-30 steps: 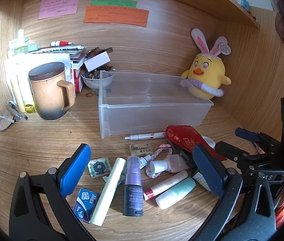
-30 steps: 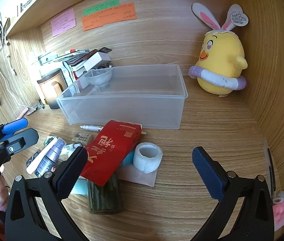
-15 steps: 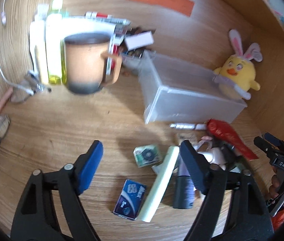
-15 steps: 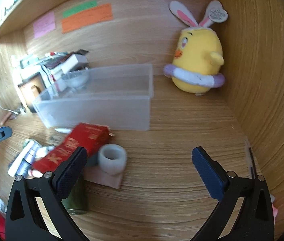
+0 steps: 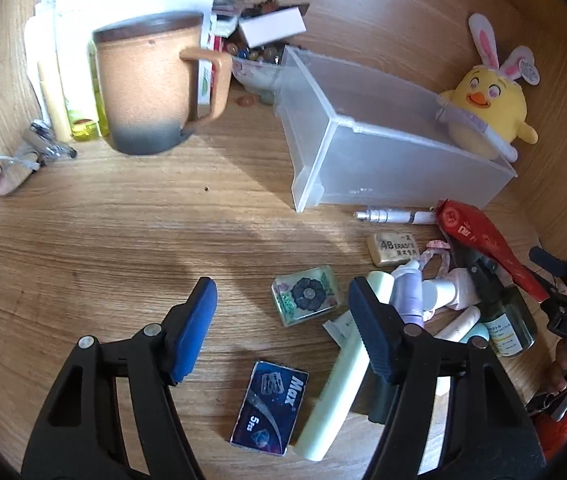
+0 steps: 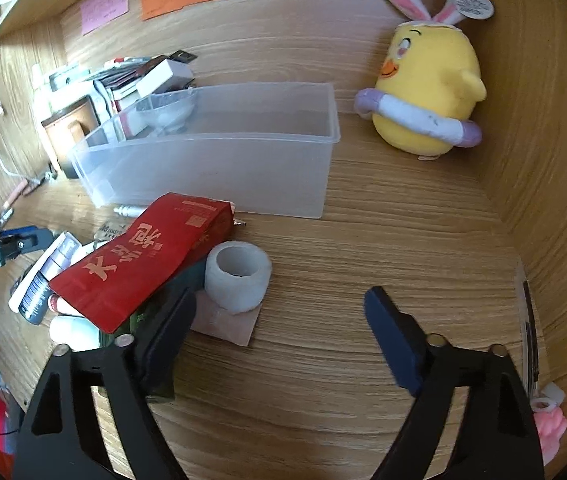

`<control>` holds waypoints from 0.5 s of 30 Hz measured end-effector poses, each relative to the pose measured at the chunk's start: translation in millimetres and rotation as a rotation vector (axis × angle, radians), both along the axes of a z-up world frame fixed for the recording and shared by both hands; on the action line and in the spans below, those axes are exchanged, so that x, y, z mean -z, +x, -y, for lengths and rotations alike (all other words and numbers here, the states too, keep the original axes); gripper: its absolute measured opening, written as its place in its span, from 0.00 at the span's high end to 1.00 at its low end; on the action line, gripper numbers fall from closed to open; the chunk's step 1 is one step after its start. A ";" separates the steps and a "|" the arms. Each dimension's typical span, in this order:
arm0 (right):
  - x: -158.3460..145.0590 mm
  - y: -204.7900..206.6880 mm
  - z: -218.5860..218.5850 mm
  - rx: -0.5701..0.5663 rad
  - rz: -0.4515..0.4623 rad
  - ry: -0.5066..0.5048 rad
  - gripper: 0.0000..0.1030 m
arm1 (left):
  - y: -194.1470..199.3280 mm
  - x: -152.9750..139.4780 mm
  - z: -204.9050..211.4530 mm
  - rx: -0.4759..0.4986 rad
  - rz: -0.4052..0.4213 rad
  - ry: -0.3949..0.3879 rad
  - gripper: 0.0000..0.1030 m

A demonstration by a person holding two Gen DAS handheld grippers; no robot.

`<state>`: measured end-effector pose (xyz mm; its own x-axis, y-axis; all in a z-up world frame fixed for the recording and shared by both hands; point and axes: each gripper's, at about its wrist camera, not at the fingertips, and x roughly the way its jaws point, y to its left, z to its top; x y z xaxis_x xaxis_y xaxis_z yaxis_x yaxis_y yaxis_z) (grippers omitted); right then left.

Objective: Organize objects
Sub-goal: 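Move the right gripper toward the white tape roll beside the red packet, then grasp the white tape roll with the right gripper while the left grasps a small eraser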

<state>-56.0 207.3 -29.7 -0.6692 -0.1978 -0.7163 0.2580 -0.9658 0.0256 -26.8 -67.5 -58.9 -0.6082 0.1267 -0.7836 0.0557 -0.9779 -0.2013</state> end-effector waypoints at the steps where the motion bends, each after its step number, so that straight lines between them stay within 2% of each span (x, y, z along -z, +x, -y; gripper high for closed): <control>1: 0.0 -1.9 0.9 0.000 0.007 -0.001 0.23 | -2.0 2.6 0.1 0.006 0.017 0.009 0.38; 4: -0.5 -11.1 3.9 -0.028 0.046 -0.028 0.28 | -3.3 2.9 -1.7 0.015 0.021 0.001 0.44; 9: 3.9 -24.4 10.7 -0.058 0.093 -0.054 0.35 | -6.1 4.1 -5.8 0.019 0.011 -0.025 0.62; 15: 4.0 -27.8 11.6 -0.092 0.110 -0.098 0.43 | -11.0 3.5 -3.6 0.011 0.015 -0.006 0.64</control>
<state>-83.8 195.7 -33.7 -0.5640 -0.3272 -0.7582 0.3355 -0.9298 0.1518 -37.9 -63.9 -62.5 -0.5950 0.1286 -0.7933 0.0476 -0.9797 -0.1945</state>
